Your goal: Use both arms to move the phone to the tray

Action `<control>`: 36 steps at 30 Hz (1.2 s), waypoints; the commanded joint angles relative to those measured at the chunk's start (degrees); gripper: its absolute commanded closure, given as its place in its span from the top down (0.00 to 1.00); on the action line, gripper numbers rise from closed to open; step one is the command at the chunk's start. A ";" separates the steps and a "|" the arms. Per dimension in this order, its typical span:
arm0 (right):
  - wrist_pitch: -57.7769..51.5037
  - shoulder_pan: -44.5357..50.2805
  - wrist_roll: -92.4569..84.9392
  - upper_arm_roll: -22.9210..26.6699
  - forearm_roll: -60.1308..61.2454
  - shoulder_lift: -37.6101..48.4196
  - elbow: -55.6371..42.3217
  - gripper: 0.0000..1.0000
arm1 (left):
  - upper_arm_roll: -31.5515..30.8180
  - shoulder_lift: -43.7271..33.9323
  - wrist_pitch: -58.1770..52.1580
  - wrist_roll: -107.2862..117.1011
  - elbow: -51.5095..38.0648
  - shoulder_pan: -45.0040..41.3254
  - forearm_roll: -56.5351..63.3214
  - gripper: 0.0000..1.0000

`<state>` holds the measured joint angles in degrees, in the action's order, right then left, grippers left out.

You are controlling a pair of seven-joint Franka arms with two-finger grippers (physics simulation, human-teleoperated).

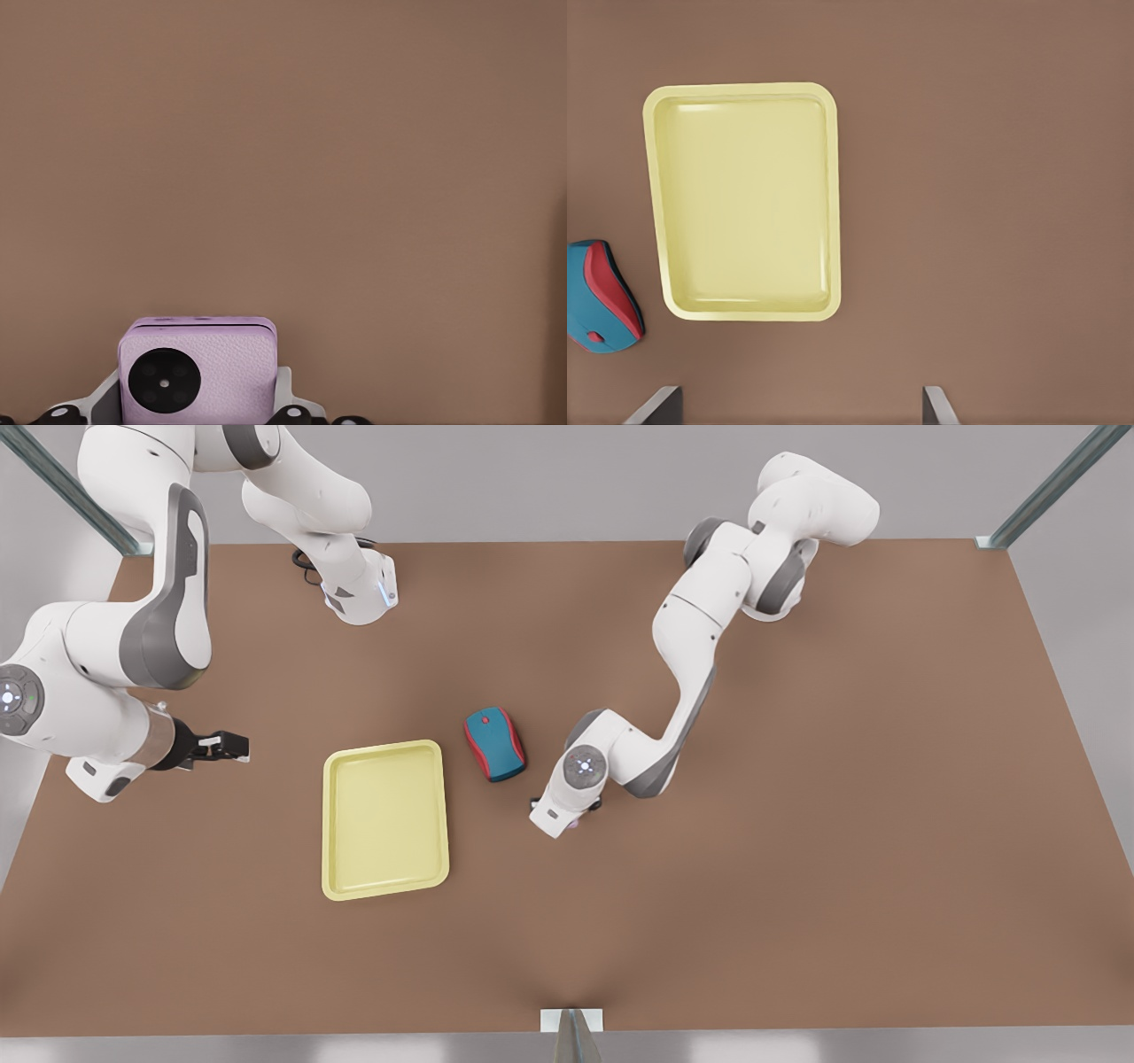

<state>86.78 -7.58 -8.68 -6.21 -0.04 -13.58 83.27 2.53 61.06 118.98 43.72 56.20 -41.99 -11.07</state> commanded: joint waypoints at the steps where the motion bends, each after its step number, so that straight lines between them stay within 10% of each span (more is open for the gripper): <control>1: -0.03 -0.06 0.33 0.06 0.04 0.05 -0.03 1.00 | -0.07 0.46 0.99 17.71 -0.04 -0.37 -0.36 0.68; 10: -0.03 -0.06 -0.11 0.06 0.04 -0.30 -0.39 1.00 | -2.44 1.25 2.48 -2.59 -0.04 -0.81 -0.27 0.69; 16: 0.06 0.20 0.50 -0.03 0.04 -1.36 -2.23 1.00 | -4.20 0.90 2.05 -2.42 -0.04 1.56 -0.36 1.00; 20: 0.06 1.69 0.77 -4.51 0.21 -1.36 -2.67 1.00 | -3.32 -24.40 -42.77 -28.34 0.40 22.91 9.92 1.00; 23: 4.80 9.51 12.71 -4.69 0.04 -5.49 -2.50 1.00 | -2.53 -33.10 -48.67 -37.57 3.90 30.65 15.29 1.00; 25: 9.02 11.71 20.98 -4.69 0.30 -9.09 -2.67 1.00 | -3.24 -49.46 -34.69 -37.40 27.91 32.94 14.58 1.00; 36: 23.17 26.39 66.77 -8.99 0.04 -31.41 -17.96 1.00 | -4.20 -47.26 -42.87 -37.48 20.70 32.50 6.94 1.00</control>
<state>105.11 17.72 17.35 -15.25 0.03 -43.35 67.54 -1.63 13.83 78.46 20.44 76.92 -9.52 -3.01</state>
